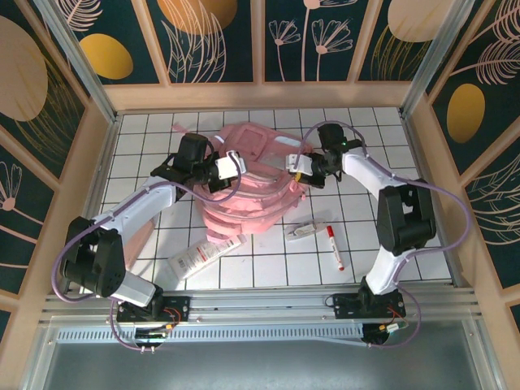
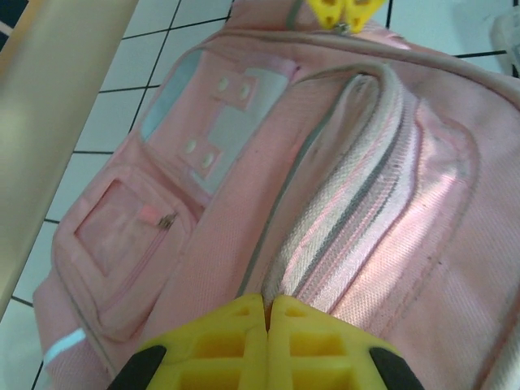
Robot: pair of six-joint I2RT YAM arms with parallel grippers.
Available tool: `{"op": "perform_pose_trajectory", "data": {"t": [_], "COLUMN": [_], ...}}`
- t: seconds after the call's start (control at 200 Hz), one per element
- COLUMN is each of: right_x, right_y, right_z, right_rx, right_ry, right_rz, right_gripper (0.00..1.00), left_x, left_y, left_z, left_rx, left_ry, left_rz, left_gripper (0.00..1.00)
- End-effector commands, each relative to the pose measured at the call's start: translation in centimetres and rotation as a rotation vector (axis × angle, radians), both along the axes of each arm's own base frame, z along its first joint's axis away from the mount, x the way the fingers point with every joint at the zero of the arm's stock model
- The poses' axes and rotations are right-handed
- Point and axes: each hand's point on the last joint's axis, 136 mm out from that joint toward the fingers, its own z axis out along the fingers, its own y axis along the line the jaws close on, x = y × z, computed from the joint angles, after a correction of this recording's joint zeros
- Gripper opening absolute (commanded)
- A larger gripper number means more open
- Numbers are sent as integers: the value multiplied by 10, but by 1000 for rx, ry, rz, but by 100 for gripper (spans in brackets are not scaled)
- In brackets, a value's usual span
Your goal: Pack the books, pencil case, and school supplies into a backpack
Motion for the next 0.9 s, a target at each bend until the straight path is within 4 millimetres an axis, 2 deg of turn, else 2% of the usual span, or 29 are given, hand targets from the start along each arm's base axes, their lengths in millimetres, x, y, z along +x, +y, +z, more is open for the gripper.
{"op": "perform_pose_trajectory", "data": {"t": [0.0,0.09,0.21,0.29,0.435,0.505,0.57,0.641,0.686,0.736,0.801,0.866,0.896], "right_x": [-31,-37,-52,-57,-57,-44,-32,-21,-16,-11,-5,-10,-12], "right_y": [7,15,45,58,75,76,67,49,33,16,-3,-11,-12], "right_z": [10,12,14,13,24,36,53,73,80,84,72,55,47], "right_rx": [6,7,28,47,152,211,288,381,436,475,439,365,337], "right_ry": [35,10,3,21,50,48,44,46,35,-7,-81,-100,-83], "right_rz": [37,61,139,170,156,49,-43,-157,-231,-311,-407,-389,-372], "right_gripper": [0,0,0,0,0,0,1,12,22,28,32,42,45], "left_x": [30,33,31,31,31,26,22,18,15,13,13,12,11], "left_y": [0,-2,-6,-7,-5,-7,-8,-10,-13,-14,-15,-16,-17], "left_z": [24,25,27,27,24,21,17,14,13,15,17,18,19], "left_rx": [-70,-85,-122,-139,-145,-140,-138,-142,-152,-166,-177,-183,-182], "left_ry": [-76,-62,-51,-46,-38,-43,-32,-13,-3,3,0,-3,-3], "left_rz": [90,104,94,102,116,84,71,50,31,21,21,13,5], "left_gripper": [0,0,0,0,0,0,0,0,0,0,0,0,0]}}
